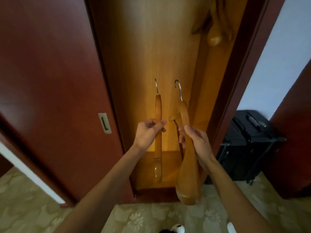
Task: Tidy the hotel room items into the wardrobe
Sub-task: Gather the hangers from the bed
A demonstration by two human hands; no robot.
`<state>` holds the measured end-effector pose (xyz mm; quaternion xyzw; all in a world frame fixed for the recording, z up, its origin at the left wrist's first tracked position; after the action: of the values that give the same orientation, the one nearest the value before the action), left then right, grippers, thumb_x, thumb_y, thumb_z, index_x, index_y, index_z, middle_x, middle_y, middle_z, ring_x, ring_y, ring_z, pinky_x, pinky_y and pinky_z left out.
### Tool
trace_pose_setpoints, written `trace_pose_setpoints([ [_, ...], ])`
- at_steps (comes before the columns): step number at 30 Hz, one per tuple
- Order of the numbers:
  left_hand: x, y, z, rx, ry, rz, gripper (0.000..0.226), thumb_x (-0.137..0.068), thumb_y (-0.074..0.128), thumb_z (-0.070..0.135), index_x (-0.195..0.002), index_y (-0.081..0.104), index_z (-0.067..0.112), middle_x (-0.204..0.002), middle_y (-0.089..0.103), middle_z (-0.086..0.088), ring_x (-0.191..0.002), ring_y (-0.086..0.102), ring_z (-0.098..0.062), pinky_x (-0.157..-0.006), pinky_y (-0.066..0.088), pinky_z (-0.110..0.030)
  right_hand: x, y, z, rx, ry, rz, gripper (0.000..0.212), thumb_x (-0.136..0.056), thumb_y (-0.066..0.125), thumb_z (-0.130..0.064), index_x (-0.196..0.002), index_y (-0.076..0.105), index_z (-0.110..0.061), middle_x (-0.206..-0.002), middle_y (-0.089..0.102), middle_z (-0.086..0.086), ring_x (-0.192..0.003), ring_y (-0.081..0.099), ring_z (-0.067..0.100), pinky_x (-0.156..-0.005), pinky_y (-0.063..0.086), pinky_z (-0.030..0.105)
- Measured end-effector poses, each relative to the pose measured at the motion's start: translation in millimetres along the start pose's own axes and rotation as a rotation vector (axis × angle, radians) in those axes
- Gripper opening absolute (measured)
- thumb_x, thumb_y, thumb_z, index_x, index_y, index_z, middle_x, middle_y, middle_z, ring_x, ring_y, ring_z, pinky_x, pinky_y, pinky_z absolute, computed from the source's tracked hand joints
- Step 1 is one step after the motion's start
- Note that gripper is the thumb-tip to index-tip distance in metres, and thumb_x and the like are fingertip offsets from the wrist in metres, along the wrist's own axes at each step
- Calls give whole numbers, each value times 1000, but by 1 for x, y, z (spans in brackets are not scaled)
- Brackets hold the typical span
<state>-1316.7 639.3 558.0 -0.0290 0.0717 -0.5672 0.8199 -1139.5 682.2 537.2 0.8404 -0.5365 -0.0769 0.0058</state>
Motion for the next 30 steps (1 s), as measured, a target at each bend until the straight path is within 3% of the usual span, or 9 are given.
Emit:
trace_pose_setpoints([
  [3, -73, 4, 23, 20, 71, 15, 30, -89, 72, 38, -77, 73, 11, -82, 75, -10, -89, 69, -38, -91, 56, -49, -69, -7, -15, -3, -50, 17, 38, -92, 55, -40, -101, 68, -6, -74, 65, 7, -66, 63, 13, -77, 49, 32],
  [6, -142, 7, 52, 31, 115, 33, 33, -87, 73, 41, -73, 73, 11, -83, 74, -15, -91, 68, -44, -92, 53, -57, -136, -17, -41, 1, -102, 47, 37, -92, 55, -40, -100, 69, -6, -73, 66, 6, -65, 65, 13, -70, 51, 27],
  [11, -245, 26, 112, 42, 177, 9, 30, -87, 74, 40, -71, 74, 15, -83, 76, -11, -89, 73, -34, -94, 55, -47, -239, -41, -90, -35, -196, 82, 33, -100, 53, -32, -99, 71, -5, -74, 64, 13, -62, 61, 17, -61, 52, 26],
  [14, -292, 41, 149, 76, 195, -15, 27, -89, 73, 37, -79, 73, 13, -84, 77, -10, -81, 75, -24, -75, 58, -26, -288, -52, -119, -43, -231, 92, 31, -101, 51, -30, -99, 70, -5, -71, 64, 10, -60, 61, 17, -60, 51, 26],
  [17, -332, 47, 181, 69, 223, -21, 30, -89, 73, 38, -84, 75, 8, -76, 76, -5, -68, 72, -12, -58, 50, -12, -327, -58, -144, -70, -255, 135, 31, -101, 52, -31, -100, 70, -6, -70, 65, 8, -59, 62, 16, -60, 52, 27],
  [22, -379, 45, 222, 55, 284, -5, 34, -90, 72, 40, -82, 74, 8, -66, 72, -1, -60, 70, -11, -59, 52, -15, -379, -53, -164, -127, -286, 177, 35, -100, 55, -33, -103, 69, -2, -71, 64, 8, -60, 61, 17, -63, 49, 34],
  [27, -413, 37, 244, 62, 330, 6, 31, -87, 73, 42, -77, 75, 13, -69, 73, -3, -66, 70, -15, -79, 58, -32, -410, -43, -174, -148, -301, 199, 35, -100, 55, -34, -105, 69, -2, -74, 66, 8, -63, 63, 17, -65, 51, 31],
  [30, -431, 37, 255, 54, 343, -2, 33, -87, 73, 42, -81, 77, 10, -66, 71, -1, -61, 68, -12, -81, 58, -33, -427, -52, -190, -146, -322, 192, 32, -99, 56, -35, -99, 72, -8, -71, 66, 6, -64, 62, 19, -69, 50, 36],
])
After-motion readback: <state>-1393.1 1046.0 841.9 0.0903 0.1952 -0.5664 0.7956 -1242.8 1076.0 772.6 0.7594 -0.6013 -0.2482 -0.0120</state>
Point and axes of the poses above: each hand's wrist, its own x-axis away from the middle knuckle, its own y-axis out of the palm, z = x × y, the point moved 8 cm from there along -x, towards the middle knuckle
